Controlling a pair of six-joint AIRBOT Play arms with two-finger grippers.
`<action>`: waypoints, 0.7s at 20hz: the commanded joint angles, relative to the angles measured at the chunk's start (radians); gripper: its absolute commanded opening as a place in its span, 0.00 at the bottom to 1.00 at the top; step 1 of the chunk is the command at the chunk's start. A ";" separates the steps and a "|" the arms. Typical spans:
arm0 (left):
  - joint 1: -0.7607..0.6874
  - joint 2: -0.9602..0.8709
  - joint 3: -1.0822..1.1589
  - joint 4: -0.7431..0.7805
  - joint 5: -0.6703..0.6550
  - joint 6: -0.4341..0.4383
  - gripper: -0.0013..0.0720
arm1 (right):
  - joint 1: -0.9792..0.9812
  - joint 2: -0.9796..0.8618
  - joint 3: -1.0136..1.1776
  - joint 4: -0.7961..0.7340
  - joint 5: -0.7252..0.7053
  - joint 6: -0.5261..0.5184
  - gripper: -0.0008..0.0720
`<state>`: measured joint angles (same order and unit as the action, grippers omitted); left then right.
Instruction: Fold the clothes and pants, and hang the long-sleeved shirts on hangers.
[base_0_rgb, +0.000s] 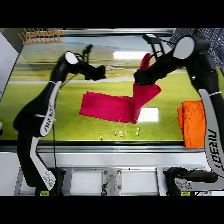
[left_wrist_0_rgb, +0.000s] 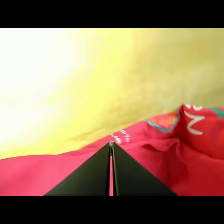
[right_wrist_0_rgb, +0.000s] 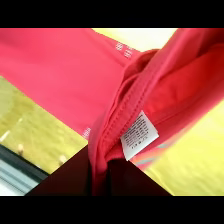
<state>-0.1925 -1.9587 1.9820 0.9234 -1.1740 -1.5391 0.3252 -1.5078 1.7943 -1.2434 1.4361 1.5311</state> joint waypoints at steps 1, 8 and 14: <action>0.156 0.084 0.001 0.000 -0.043 0.017 0.03 | 0.106 -0.080 0.001 0.088 -0.146 0.008 0.03; 0.345 0.196 0.001 0.000 -0.095 0.017 0.03 | 0.350 -0.389 0.002 0.251 -0.731 0.006 0.06; 0.406 0.225 0.001 0.001 -0.124 0.018 0.03 | 0.408 -0.539 0.129 0.528 -0.828 -0.187 0.99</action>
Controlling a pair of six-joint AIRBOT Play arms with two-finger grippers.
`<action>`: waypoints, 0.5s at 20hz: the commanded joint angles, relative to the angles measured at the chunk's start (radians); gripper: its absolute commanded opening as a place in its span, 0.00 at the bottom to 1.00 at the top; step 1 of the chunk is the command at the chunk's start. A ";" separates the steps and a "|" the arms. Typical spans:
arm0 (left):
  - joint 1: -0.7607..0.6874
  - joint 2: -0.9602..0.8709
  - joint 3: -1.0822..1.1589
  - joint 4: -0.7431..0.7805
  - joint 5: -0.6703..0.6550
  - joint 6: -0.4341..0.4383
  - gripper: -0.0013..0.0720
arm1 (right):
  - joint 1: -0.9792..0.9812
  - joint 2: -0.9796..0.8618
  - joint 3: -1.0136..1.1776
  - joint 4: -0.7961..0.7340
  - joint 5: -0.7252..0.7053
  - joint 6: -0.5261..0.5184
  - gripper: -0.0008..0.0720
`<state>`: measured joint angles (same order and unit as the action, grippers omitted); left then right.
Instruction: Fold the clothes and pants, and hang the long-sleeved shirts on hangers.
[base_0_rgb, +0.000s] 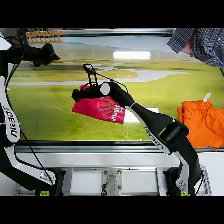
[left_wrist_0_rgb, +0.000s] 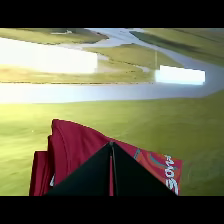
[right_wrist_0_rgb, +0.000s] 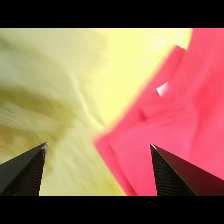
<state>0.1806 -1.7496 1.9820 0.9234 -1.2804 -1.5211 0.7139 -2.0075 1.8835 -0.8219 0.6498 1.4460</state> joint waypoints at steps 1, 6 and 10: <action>0.037 0.019 0.000 0.001 -0.022 0.000 0.03 | 0.000 -0.018 0.039 0.108 0.016 -0.127 0.99; 0.009 0.021 -0.002 0.002 -0.064 0.043 0.03 | -0.091 0.151 -0.084 -0.268 0.145 0.202 0.99; -0.060 0.046 -0.045 0.090 -0.048 0.056 0.03 | -0.164 0.438 -0.473 -0.634 0.198 0.330 0.99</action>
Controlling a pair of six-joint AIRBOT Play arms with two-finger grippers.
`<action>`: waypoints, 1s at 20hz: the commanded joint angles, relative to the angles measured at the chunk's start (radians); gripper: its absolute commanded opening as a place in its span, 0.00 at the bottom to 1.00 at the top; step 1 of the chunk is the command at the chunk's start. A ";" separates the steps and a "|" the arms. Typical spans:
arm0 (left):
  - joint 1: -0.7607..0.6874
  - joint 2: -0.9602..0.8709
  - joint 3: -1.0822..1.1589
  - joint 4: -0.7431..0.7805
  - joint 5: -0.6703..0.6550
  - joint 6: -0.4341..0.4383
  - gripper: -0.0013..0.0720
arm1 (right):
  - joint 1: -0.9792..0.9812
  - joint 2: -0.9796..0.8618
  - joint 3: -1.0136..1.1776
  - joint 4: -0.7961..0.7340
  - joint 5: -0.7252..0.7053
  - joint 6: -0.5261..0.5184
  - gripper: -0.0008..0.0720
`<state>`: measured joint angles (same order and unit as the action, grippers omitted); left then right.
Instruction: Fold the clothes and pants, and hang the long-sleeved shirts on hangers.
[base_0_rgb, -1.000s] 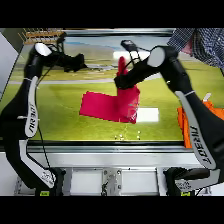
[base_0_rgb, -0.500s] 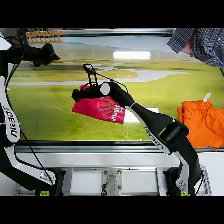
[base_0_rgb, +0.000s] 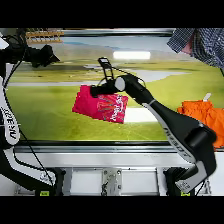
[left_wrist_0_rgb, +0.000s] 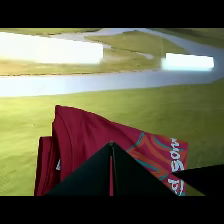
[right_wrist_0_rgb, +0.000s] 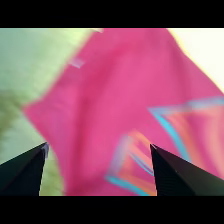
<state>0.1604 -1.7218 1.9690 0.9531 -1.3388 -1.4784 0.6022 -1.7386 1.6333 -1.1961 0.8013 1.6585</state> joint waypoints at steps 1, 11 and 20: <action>-0.057 0.040 -0.077 0.081 0.039 0.014 0.03 | -0.090 0.234 -0.328 -0.256 0.051 0.097 0.99; -0.134 0.254 -0.547 0.100 0.224 0.043 0.03 | -0.357 0.274 -0.736 0.412 -0.088 -0.302 0.99; -0.133 0.296 -0.623 0.093 0.245 0.043 0.03 | -0.240 0.021 -0.608 0.992 -0.139 -0.612 0.99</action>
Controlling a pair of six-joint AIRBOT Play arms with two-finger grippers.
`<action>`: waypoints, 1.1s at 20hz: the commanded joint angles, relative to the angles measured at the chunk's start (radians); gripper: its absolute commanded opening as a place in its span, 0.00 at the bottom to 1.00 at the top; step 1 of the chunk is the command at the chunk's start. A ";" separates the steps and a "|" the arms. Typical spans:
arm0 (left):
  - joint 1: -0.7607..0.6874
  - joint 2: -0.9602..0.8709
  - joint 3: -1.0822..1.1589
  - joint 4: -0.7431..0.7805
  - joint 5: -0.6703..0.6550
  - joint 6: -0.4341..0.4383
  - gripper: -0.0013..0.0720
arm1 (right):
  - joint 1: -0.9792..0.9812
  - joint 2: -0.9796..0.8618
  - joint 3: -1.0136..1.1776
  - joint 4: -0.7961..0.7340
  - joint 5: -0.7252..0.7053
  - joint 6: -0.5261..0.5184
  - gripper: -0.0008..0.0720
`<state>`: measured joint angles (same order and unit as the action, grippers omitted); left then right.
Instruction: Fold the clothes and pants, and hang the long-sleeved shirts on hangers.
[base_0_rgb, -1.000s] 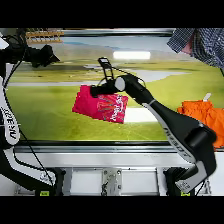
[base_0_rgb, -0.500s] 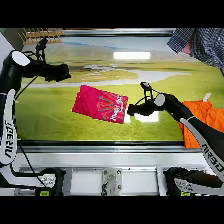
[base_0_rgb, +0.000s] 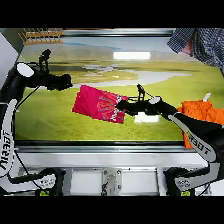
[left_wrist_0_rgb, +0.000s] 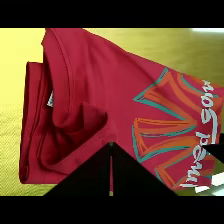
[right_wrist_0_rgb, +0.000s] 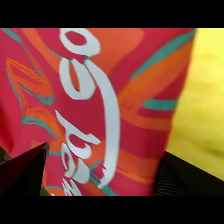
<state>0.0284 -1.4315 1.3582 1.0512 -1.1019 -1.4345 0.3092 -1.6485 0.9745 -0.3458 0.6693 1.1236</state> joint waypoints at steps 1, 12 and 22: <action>-0.001 0.006 -0.013 -0.005 0.007 -0.001 0.03 | 0.077 -0.087 0.077 0.142 -0.008 -0.077 0.95; -0.001 0.006 -0.013 -0.005 0.002 -0.001 0.03 | -0.272 0.175 0.223 -0.720 0.275 0.330 0.03; -0.009 0.006 -0.013 -0.006 0.003 -0.002 0.03 | -0.953 0.488 0.225 -0.862 0.335 0.348 0.03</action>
<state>0.0235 -1.4258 1.3460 1.0447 -1.0996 -1.4376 -0.5007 -1.2224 1.1984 -1.1763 0.9894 1.4597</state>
